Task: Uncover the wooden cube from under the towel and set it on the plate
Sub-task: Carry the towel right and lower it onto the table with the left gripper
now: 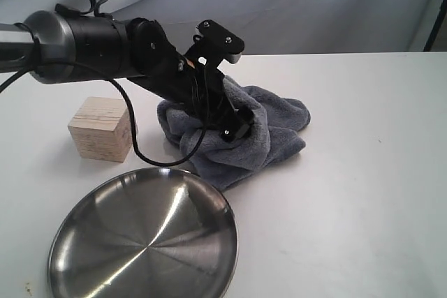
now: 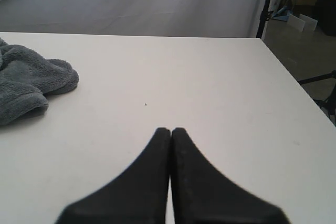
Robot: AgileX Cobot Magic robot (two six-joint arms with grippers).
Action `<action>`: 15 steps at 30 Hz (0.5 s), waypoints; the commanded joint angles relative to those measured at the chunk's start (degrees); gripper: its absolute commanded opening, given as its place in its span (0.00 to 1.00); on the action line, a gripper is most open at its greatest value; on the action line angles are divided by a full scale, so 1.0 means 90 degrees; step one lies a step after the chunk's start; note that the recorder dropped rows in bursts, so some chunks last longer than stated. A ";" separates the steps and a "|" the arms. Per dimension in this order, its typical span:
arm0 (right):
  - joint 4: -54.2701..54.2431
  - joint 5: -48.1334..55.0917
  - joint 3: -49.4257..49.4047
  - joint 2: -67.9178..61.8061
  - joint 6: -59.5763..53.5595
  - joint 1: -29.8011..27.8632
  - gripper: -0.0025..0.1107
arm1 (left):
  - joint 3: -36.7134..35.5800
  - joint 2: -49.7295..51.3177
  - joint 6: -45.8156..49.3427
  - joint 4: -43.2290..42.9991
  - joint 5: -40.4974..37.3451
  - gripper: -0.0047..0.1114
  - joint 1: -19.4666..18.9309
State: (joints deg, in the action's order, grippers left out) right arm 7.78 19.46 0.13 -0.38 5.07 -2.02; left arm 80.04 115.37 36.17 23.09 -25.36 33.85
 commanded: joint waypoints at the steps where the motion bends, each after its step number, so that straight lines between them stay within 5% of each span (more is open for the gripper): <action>1: -0.0022 -0.0079 -0.0015 0.0042 -0.0029 0.0028 0.02 | -0.0011 0.0062 -0.0009 -0.0650 -0.0111 0.94 0.0016; 9: -0.0022 -0.0079 -0.0015 0.0042 -0.0029 0.0028 0.02 | -0.0011 0.0075 -0.1210 -0.3214 -0.1222 0.94 0.0016; 15: -0.0022 -0.0079 -0.0015 0.0042 -0.0029 0.0028 0.02 | -0.0011 -0.0013 -0.1510 -0.3643 -0.1477 0.94 0.0016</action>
State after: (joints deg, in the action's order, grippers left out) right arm 7.78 19.46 0.13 -0.38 5.07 -2.02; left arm 80.04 116.12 24.09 -8.37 -37.76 33.85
